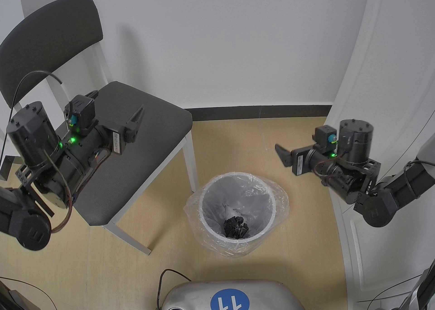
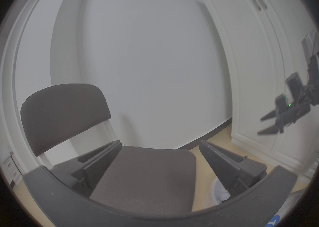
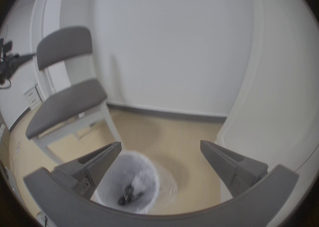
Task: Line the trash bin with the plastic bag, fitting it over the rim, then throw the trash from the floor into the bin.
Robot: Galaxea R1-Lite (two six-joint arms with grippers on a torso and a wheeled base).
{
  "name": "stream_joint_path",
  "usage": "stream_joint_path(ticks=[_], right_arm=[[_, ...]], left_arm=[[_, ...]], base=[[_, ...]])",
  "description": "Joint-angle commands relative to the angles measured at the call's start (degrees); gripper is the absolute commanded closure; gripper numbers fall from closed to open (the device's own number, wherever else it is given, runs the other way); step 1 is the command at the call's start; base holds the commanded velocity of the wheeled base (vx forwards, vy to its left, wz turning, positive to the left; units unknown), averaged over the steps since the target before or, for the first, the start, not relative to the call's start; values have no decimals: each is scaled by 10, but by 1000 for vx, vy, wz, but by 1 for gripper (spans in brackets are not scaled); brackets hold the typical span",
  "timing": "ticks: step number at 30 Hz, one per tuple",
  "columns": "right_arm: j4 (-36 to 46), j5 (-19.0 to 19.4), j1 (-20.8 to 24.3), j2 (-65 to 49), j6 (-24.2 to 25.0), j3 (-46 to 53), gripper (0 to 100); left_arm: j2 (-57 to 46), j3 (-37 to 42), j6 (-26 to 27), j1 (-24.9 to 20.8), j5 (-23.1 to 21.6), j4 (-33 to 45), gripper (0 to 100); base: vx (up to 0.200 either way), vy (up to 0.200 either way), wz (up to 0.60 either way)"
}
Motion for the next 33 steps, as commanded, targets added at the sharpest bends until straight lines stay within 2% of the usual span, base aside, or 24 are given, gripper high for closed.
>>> stream_joint_path(ticks=[1, 5, 8, 10, 13, 15, 17, 18, 19, 20, 24, 27, 33], right_arm=[[-184, 2, -52, -6, -47, 53, 0], [-240, 2, -72, 14, -37, 23, 0], [-234, -1, -71, 18, 9, -21, 0], [-222, 0, -72, 12, 20, -45, 0], [-198, -1, -76, -4, 20, -60, 0], [-131, -3, -102, -45, 26, -61, 0], [-131, -3, -102, -45, 26, -61, 0], [-73, -5, -121, -83, 46, -58, 0], [-73, -5, -121, -83, 46, -58, 0], [-21, -4, -137, -109, 67, -59, 0], [107, -5, -139, -176, 113, -58, 0], [182, -5, -136, -223, 118, -56, 0], [230, -17, -133, -312, 115, 6, 0]], left_arm=[[41, -92, -19, 89, 0, 66, 0], [50, -108, -68, 132, -2, 68, 0], [51, -131, -132, 142, -4, 68, 0], [41, -141, -172, 144, -4, 69, 0], [18, -137, -186, 151, -4, 75, 0], [-33, -117, -186, 154, -5, 108, 0], [-33, -117, -186, 154, -5, 108, 0], [-77, -113, -187, 154, -12, 142, 0], [-77, -113, -187, 154, -12, 142, 0], [-103, -111, -187, 155, -13, 167, 0], [-121, -105, -192, 163, -13, 197, 0], [-134, -77, -192, 177, -13, 197, 0], [-198, -13, -191, 188, -13, 199, 0]], base=[[0, 0, 0], [0, 0, 0], [0, 0, 0], [0, 0, 0], [0, 0, 0], [0, 0, 0], [0, 0, 0], [0, 0, 0], [0, 0, 0], [0, 0, 0], [0, 0, 0], [0, 0, 0], [0, 0, 0]])
